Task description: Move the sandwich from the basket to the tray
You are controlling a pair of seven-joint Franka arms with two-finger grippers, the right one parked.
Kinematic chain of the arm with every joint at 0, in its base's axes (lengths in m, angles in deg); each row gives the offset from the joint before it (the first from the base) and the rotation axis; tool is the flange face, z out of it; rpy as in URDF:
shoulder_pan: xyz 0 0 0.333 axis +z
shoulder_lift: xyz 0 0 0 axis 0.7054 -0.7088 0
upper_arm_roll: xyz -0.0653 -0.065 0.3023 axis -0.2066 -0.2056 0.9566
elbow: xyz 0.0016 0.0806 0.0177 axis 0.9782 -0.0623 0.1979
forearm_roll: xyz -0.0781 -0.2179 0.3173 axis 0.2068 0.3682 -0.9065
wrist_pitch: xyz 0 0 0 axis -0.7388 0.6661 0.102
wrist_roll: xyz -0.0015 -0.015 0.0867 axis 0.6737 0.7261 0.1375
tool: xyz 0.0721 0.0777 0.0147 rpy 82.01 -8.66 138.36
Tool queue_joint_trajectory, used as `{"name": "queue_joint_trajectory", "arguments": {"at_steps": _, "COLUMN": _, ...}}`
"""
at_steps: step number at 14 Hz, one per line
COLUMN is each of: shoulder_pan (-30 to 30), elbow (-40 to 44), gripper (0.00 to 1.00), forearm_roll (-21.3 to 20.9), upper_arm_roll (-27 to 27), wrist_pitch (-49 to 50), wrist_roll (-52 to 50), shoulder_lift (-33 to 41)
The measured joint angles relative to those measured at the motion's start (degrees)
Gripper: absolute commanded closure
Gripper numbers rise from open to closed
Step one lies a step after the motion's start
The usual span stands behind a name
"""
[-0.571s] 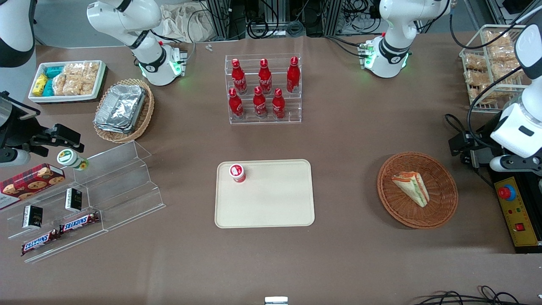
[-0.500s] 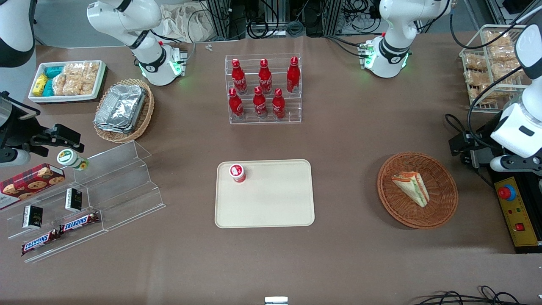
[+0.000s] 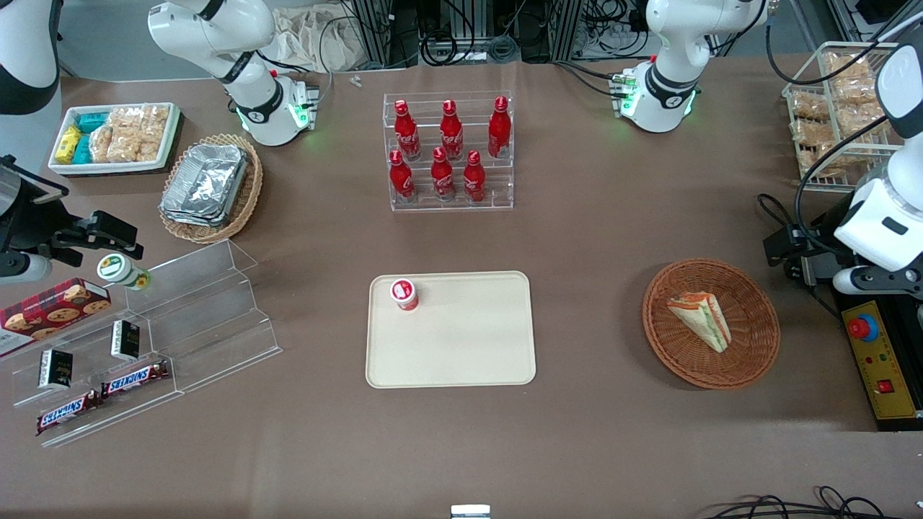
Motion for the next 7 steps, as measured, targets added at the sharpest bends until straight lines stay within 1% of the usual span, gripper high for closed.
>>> {"name": "queue_joint_trajectory", "arguments": {"at_steps": 4, "shoulder_pan": 0.64, "elbow": -3.62, "gripper": 0.00, "forearm_roll": 0.11, "upper_arm_roll": 0.27, "wrist_pitch": -0.28, "wrist_roll": 0.01, "shoulder_lift": -0.10}}
{"name": "queue_joint_trajectory", "arguments": {"at_steps": 5, "shoulder_pan": 0.84, "elbow": -4.91, "gripper": 0.00, "forearm_roll": 0.18, "upper_arm_roll": 0.34, "wrist_pitch": -1.29, "wrist_roll": 0.00, "shoulder_lift": -0.01}}
{"name": "queue_joint_trajectory", "arguments": {"at_steps": 7, "shoulder_pan": 0.97, "elbow": -9.61, "gripper": 0.00, "forearm_roll": 0.25, "upper_arm_roll": 0.45, "wrist_pitch": -6.70, "wrist_roll": -0.01, "shoulder_lift": 0.91}}
